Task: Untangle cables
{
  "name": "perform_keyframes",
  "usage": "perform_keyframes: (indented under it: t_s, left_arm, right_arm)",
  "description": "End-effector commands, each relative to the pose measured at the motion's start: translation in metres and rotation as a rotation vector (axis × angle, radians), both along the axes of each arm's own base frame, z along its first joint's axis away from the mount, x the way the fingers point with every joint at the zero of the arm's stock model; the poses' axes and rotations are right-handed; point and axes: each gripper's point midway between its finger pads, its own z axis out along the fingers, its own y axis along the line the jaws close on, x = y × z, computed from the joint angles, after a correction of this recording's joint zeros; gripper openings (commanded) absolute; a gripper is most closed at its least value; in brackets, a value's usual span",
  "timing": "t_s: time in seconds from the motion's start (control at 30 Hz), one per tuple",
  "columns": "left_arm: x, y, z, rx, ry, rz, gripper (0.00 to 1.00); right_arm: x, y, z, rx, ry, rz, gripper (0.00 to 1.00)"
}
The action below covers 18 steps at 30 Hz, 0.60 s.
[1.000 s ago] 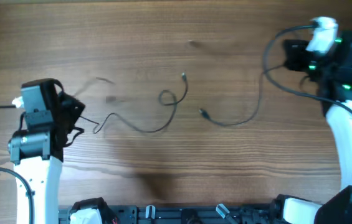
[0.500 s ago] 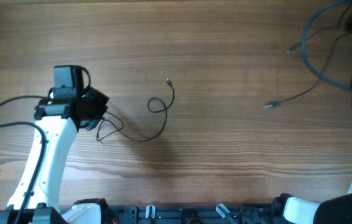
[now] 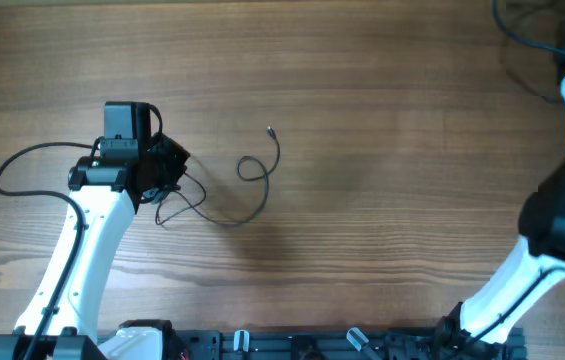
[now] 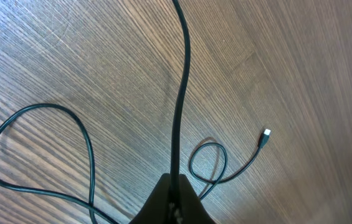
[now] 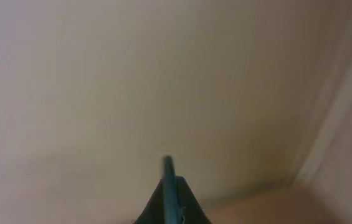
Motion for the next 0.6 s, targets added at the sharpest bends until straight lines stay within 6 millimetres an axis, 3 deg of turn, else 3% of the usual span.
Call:
perform_keyframes:
  t_s: [0.0,0.1,0.13,0.2,0.23,0.33,0.37,0.43,0.5,0.57]
  left_arm:
    - [0.001,0.000,0.000,0.003,0.003,0.011,0.04]
    - [0.002,-0.001,0.000,0.003,-0.005,0.008,0.04]
    - [0.004,-0.003,0.001,0.002,-0.013,0.001,0.04]
    - [0.010,-0.013,0.005,0.000,-0.049,-0.026,0.04]
    - [0.014,-0.019,0.008,-0.001,-0.069,-0.045,0.04]
    - [0.026,-0.042,0.018,-0.011,-0.144,-0.105,0.04]
    - [0.030,-0.049,0.022,-0.016,-0.172,-0.124,0.04]
    - [0.038,-0.068,0.032,-0.028,-0.237,-0.168,0.04]
    - [0.043,-0.091,0.041,-0.044,-0.295,-0.224,0.04]
    - [0.041,-0.114,0.047,-0.059,-0.329,-0.283,0.04]
  right_arm:
    - [0.006,-0.026,-0.090,0.210,0.094,-0.176,0.04]
    - [-0.001,-0.032,-0.160,0.237,0.236,-0.222,0.05]
    - [-0.003,-0.030,-0.172,0.249,0.267,-0.218,0.14]
    - [-0.003,-0.026,-0.170,0.254,0.273,-0.205,0.55]
    - [-0.002,-0.023,-0.150,0.256,0.249,-0.185,1.00]
    - [-0.014,-0.021,-0.090,0.264,0.191,-0.205,1.00]
    - [-0.026,-0.022,-0.064,0.324,0.161,-0.259,1.00]
    - [-0.054,-0.016,-0.035,0.435,0.164,-0.331,1.00]
    - [-0.093,-0.001,-0.033,0.559,0.266,-0.403,1.00]
    - [-0.130,0.013,-0.060,0.671,0.425,-0.499,1.00]
